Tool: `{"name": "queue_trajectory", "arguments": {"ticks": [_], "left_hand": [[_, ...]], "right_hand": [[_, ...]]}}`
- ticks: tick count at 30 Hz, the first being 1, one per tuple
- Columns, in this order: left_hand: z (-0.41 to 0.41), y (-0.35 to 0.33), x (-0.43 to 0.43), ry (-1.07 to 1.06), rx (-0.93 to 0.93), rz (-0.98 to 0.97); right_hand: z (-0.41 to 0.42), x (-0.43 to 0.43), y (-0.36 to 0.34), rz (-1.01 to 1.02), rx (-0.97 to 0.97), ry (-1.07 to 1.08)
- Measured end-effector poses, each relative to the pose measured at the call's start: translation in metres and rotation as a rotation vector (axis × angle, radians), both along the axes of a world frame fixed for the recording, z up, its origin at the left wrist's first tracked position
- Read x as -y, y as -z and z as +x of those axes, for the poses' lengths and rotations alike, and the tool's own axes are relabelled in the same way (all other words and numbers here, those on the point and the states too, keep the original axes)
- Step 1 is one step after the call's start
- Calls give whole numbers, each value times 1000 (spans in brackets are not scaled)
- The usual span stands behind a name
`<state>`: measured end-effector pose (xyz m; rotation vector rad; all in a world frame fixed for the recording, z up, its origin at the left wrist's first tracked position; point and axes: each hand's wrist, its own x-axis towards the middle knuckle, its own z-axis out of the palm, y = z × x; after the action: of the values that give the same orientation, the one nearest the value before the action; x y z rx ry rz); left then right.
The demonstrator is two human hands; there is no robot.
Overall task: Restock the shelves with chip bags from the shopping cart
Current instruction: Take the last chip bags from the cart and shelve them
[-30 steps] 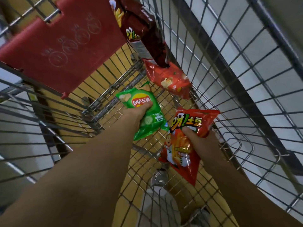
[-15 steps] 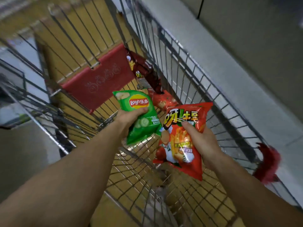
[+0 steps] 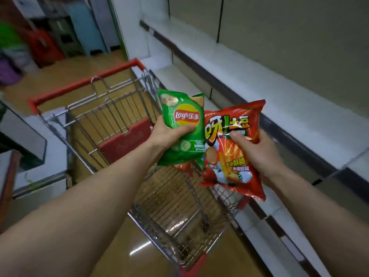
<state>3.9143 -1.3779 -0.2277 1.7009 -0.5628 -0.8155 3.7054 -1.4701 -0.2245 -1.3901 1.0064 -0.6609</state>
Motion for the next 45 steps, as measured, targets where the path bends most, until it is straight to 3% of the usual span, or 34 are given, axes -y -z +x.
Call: {"name": "queue_trajectory", "arguments": {"ticks": [12, 18, 31, 45], "left_hand": [[-111, -194, 26, 206, 197, -358], [-173, -258, 48, 347, 174, -465], [-302, -341, 116, 635, 168, -633], [-348, -363, 210, 1025, 39, -517]], "right_hand": [[-123, -4, -184, -319, 201, 227], [-194, -12, -246, -464, 193, 371], [-324, -17, -332, -662, 97, 658], [-368, -8, -353, -516, 88, 817]]}}
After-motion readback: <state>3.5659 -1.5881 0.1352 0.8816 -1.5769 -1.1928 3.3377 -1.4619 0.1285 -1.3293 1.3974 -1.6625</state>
